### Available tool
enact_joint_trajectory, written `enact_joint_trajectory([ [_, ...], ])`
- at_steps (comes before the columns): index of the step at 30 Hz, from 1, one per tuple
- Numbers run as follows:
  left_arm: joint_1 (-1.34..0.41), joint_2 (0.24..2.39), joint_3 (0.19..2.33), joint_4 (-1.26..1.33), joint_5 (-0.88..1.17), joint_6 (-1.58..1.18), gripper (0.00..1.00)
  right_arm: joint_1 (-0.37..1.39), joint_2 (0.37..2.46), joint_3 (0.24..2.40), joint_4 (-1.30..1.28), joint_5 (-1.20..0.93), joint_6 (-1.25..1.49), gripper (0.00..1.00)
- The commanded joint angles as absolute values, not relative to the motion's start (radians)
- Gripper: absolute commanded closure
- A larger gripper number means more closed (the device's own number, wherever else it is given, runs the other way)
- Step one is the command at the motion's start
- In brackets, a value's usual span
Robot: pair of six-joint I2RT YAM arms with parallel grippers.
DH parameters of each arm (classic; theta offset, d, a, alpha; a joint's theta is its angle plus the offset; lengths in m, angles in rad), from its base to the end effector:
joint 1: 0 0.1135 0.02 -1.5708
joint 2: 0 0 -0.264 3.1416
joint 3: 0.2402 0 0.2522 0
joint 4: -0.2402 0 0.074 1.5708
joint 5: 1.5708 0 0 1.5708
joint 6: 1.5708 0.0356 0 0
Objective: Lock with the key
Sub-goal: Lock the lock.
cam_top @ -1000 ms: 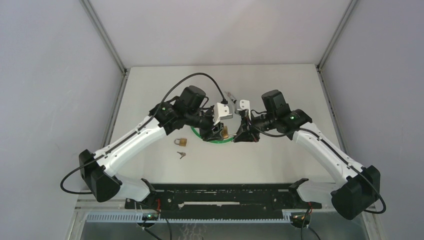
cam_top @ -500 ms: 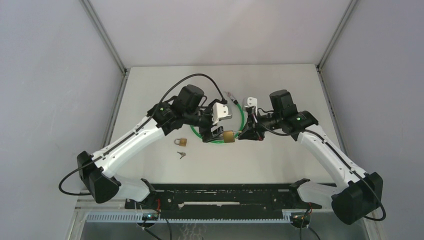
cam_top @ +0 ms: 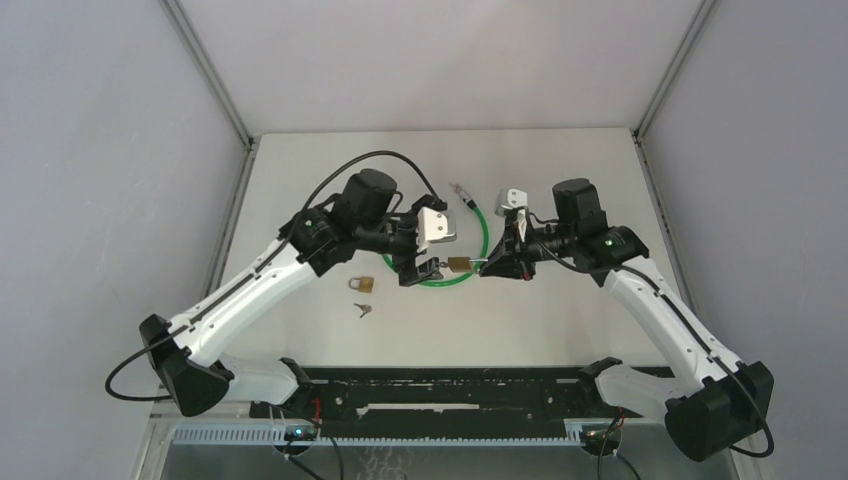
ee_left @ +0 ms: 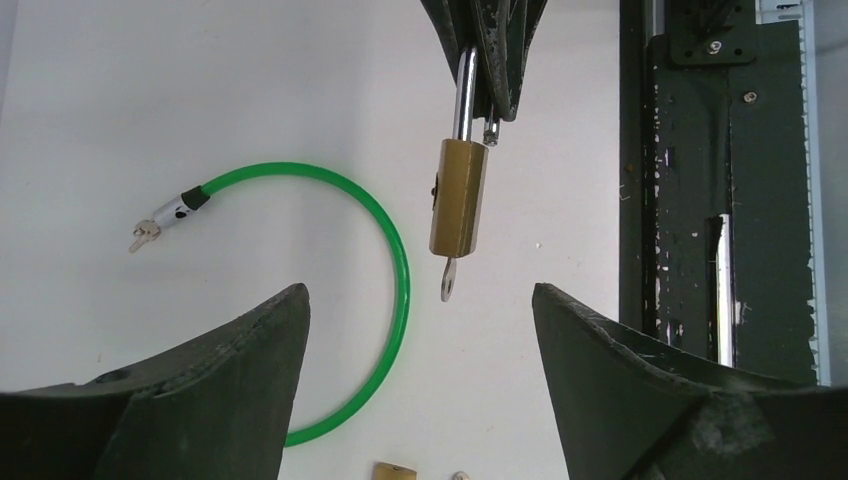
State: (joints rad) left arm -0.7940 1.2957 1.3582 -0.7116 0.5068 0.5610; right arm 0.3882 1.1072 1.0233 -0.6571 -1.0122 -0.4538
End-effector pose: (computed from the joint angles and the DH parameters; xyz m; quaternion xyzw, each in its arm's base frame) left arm 0.1789 -0.2066 0.3792 0.6304 0.6057 -0.2731 0.4015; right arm 0.1918 0.1111 0.3262 -0.5055 0.6507 0.4318 0.3669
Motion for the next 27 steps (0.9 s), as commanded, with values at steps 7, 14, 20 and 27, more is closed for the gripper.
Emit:
enact_joint_trajectory([
  [7, -0.792, 1.370, 1.478, -0.715, 0.603, 0.586, 0.25, 0.384, 1.055, 1.044, -0.550, -1.120, -0.428, 1.00],
  [14, -0.810, 1.432, 1.516, -0.783, 0.674, 0.588, 0.42, 0.370, 1.012, 1.000, -0.515, -1.118, -0.398, 1.00],
  [20, -0.830, 1.424, 1.483, -0.749, 0.698, 0.547, 0.50, 0.345, 1.011, 0.992, -0.508, -1.121, -0.390, 1.00],
  [27, -0.847, 1.446, 1.450, -0.704, 0.688, 0.518, 0.69, 0.333, 0.996, 0.983, -0.492, -1.127, -0.375, 1.00],
])
